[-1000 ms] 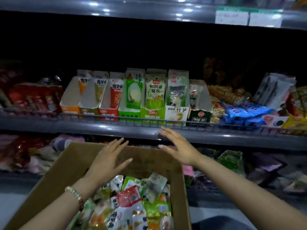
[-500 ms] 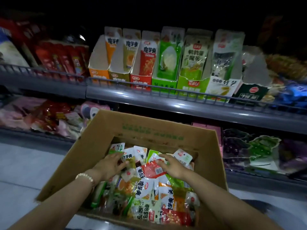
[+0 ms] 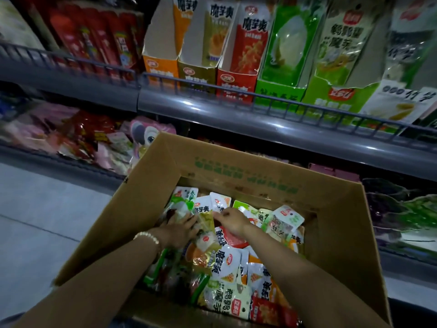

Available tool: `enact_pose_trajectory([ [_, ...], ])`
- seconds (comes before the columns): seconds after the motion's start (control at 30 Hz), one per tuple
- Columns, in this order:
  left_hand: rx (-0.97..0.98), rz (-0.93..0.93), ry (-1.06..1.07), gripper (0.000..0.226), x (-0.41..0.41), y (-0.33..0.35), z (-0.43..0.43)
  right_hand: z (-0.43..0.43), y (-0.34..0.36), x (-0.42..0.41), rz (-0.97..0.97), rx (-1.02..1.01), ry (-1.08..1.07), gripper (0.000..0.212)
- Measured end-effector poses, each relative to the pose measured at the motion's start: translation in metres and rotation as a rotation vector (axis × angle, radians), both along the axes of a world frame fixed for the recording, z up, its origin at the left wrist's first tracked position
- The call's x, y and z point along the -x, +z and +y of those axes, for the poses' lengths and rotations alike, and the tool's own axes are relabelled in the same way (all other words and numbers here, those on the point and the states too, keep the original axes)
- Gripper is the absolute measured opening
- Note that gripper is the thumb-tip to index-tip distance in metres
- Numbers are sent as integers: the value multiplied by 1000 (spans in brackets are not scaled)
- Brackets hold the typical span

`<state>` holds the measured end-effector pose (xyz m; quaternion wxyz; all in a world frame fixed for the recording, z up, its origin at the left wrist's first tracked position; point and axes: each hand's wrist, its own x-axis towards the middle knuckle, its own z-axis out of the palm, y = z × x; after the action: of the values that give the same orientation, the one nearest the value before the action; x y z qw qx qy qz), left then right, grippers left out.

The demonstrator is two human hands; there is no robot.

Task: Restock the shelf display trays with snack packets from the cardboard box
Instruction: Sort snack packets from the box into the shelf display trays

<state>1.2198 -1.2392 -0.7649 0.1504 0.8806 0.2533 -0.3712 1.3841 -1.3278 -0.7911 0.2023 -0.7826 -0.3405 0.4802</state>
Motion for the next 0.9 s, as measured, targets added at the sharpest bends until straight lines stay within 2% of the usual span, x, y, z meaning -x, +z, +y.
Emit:
enact_pose_trajectory([
  [0.07,-2,-12,-52,53,-1,0,-1,2,-7,0,88,-55,-167,44],
  [0.13,-5,-26,-15,51,-3,2,-2,-1,-8,-1,99,-106,-272,42],
  [0.3,-95,-208,8,68,-1,2,-9,-13,-2,6,109,-157,-333,31],
  [0.4,-136,-346,-22,61,1,2,-9,-22,10,4,180,-187,-329,30],
  [0.47,-82,-421,2,48,-2,5,-12,-29,23,-3,219,-189,-341,24],
  [0.63,70,-404,70,32,-8,14,-22,-52,62,-14,240,-309,-381,34],
  [0.7,186,-434,123,35,-10,23,-26,-62,76,-16,194,-394,-454,29],
  [0.77,305,-517,241,40,-13,42,-28,-74,88,-20,125,-485,-543,25],
  [0.9,549,-754,514,28,-14,92,-46,-103,110,-23,-30,-530,-617,22],
])
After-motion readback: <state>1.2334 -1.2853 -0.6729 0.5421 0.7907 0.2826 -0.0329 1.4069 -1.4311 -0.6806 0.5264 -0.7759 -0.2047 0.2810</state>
